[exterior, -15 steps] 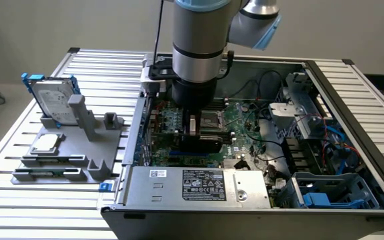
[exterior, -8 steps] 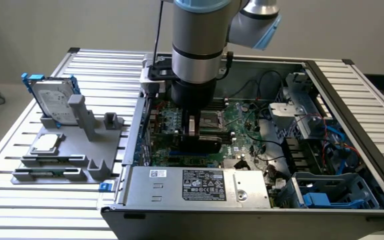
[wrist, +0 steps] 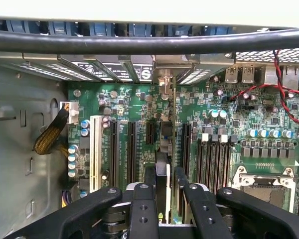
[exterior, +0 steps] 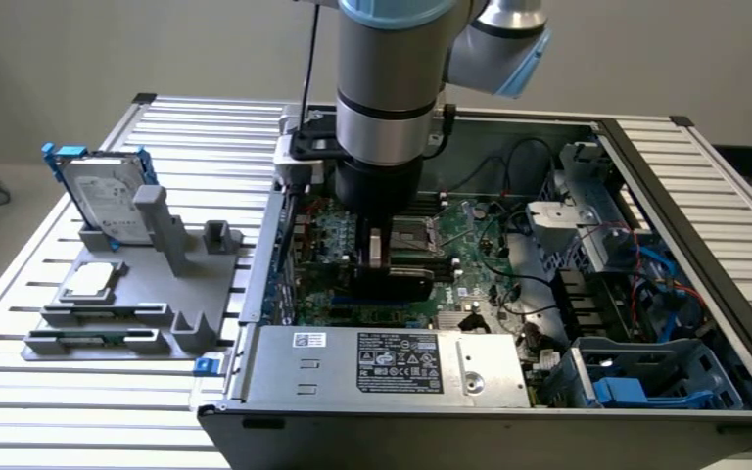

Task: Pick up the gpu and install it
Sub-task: 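Insert the gpu into the slot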

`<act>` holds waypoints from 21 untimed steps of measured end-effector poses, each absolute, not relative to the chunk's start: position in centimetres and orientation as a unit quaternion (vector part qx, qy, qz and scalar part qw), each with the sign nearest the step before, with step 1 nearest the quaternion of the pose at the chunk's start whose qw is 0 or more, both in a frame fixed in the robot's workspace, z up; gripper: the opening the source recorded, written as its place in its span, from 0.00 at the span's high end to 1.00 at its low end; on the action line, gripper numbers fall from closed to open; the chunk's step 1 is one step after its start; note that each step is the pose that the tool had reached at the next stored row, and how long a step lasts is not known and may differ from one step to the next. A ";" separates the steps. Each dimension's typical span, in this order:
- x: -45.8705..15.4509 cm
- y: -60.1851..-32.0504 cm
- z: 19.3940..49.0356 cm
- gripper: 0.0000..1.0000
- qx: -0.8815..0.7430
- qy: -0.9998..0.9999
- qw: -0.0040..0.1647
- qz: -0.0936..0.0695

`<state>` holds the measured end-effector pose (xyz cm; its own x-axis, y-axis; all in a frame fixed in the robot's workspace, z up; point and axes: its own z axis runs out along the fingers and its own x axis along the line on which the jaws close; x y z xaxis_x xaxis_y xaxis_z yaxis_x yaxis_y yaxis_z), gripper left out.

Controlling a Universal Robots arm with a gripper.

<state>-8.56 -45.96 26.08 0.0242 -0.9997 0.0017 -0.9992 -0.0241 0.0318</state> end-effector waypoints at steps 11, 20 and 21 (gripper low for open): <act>-8.6 -46.0 25.7 0.74 0.716 -0.698 0.010 -0.013; -8.7 -46.0 26.2 0.66 0.716 -0.698 0.009 -0.014; -8.7 -46.0 26.5 0.66 0.716 -0.698 0.009 -0.014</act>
